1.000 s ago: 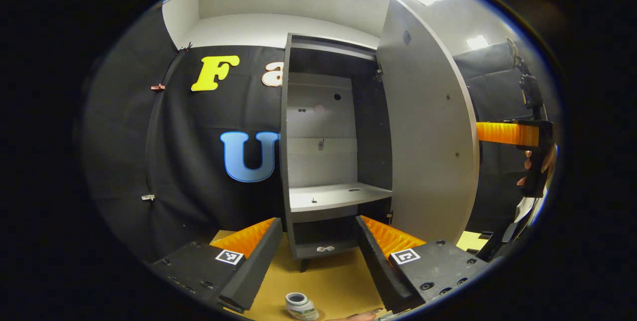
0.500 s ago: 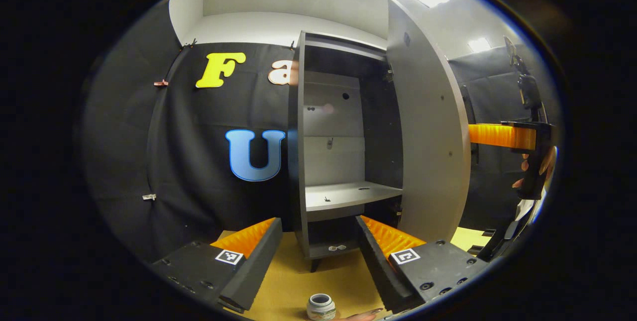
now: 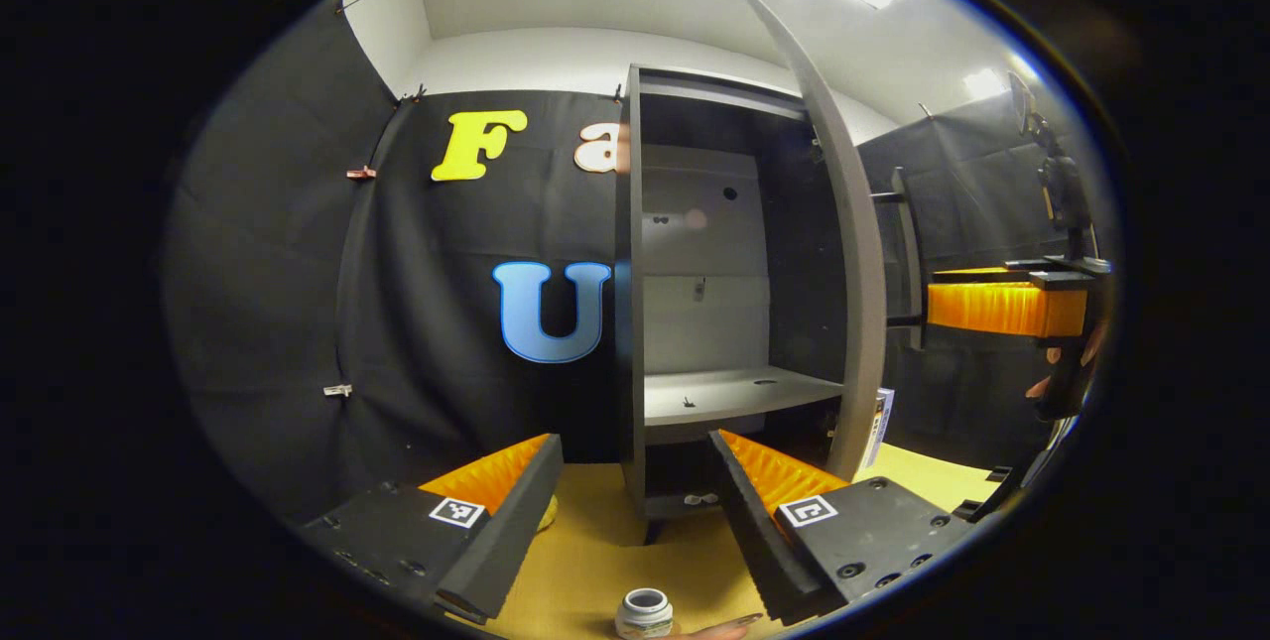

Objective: Open the cabinet door with the right hand, grasp the bottle in the cabinet with the left hand and place it on the coaster, then close the cabinet door with the right hand.

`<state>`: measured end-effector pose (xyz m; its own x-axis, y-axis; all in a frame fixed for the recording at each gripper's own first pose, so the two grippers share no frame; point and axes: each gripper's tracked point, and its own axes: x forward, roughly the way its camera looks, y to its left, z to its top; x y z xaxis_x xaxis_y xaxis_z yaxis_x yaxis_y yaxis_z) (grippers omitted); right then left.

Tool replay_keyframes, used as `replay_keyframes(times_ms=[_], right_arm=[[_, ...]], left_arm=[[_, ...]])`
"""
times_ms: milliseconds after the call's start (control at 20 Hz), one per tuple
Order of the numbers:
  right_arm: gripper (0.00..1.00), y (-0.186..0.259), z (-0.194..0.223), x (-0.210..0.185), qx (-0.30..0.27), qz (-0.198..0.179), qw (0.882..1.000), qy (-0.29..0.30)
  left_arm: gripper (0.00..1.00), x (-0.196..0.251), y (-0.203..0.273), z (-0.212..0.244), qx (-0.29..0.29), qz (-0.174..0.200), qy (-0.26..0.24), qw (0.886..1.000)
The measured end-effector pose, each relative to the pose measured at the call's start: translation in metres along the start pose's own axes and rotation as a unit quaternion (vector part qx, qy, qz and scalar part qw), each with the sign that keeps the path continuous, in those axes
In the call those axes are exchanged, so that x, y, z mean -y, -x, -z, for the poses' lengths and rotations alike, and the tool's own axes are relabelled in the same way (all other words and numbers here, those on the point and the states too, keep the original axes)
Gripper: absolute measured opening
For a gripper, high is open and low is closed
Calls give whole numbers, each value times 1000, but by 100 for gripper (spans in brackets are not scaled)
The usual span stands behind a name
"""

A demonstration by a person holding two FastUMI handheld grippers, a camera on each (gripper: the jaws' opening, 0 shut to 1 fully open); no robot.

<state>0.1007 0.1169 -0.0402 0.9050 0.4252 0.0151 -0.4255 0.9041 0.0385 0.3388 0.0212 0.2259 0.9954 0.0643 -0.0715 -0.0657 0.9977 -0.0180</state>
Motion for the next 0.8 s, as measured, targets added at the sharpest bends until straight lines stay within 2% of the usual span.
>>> replay_keyframes(times_ms=[150,300,400,800], right_arm=[[96,-2,-6,3,16,-11,1000,-16],[96,-3,-23,-16,38,-66,997,-34],[96,-4,-27,-17,45,-86,995,-30],[97,-27,-5,4,14,-79,996,-43]], left_arm=[[92,8,6,-3,0,-10,0,1000],[92,11,14,-8,-1,-28,-8,1000],[92,11,23,-14,4,-42,-11,999],[89,6,35,-18,3,-86,-3,996]])
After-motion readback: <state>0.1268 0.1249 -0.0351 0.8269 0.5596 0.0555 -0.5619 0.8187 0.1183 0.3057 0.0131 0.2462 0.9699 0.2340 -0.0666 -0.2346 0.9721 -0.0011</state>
